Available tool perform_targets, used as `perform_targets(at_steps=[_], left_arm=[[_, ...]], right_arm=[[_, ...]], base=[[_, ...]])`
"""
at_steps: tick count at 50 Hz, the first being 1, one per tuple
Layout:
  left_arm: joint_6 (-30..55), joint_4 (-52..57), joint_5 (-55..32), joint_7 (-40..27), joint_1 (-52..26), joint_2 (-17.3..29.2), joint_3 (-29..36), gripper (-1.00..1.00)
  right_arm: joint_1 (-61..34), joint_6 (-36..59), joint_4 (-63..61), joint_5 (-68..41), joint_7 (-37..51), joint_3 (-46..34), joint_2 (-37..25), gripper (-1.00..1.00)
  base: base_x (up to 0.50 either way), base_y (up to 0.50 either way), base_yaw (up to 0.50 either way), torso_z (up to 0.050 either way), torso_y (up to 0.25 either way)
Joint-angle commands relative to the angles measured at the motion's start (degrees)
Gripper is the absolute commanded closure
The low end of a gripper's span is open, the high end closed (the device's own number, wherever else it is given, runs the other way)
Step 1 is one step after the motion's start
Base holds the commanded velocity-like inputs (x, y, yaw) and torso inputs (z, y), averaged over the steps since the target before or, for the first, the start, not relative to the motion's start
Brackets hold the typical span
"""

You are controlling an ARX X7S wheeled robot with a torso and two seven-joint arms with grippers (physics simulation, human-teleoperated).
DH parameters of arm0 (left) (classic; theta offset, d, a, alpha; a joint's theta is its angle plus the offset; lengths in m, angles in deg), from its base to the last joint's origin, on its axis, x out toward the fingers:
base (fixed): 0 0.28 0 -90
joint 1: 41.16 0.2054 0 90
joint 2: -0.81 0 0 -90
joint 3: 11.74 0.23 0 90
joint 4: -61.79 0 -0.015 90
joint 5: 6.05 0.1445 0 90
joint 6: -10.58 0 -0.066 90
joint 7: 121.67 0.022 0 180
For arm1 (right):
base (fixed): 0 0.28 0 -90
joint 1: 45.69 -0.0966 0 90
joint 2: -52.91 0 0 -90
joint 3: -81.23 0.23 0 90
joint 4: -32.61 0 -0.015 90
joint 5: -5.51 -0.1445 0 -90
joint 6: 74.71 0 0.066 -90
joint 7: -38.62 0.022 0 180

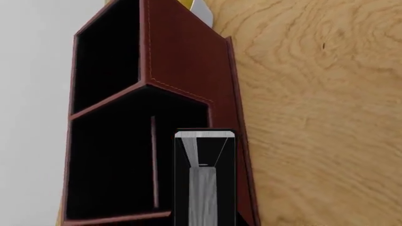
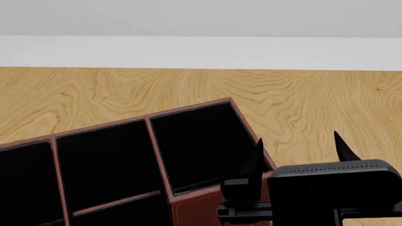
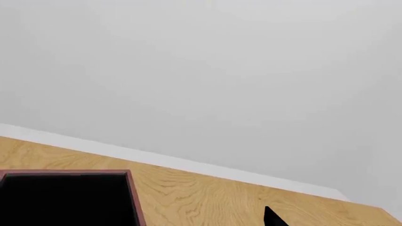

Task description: Pick up the book and place it in the front compartment of the caddy.

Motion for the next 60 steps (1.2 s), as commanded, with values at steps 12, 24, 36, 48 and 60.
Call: perform_targets(at_steps=[12,24,36,48,60], left_arm=[[6.4,-5.4,2.3,2.7,-7.2,-1.2,-2.0,1.0],[8.3,-8.4,4.1,5.1,-11.4,-2.0,-5.4,1.0],[10.8,-10.5,8.5,8.3,-12.6,-2.6,-7.1,1.0],[11.1,-10.1,21.6,20.8,-13.3,-1.2,-7.2,1.0],[10.4,-9.8,35.6,33.2,-13.9,-0.8,-6.2,1.0]], right_arm=[[2.0,-2.9,1.1,-0.1,-0.5,1.4,0.1,-1.0],[2.3,-3.0,1.1,-0.1,-0.5,1.5,0.0,-1.0],[2.1,-2.5,0.6,0.1,-0.5,1.3,0.0,-1.0],[2.0,-2.2,0.6,0.2,-0.5,1.1,0.0,-1.0],[0.6,-0.8,0.7,0.6,-0.4,0.3,0.2,-1.0]], base=[[0.0,0.0,0.0,0.0,0.001],[0.0,0.0,0.0,0.001,0.001],[0.0,0.0,0.0,0.0,0.001],[0.0,0.0,0.0,0.0,0.001],[0.0,0.0,0.0,0.0,0.001]])
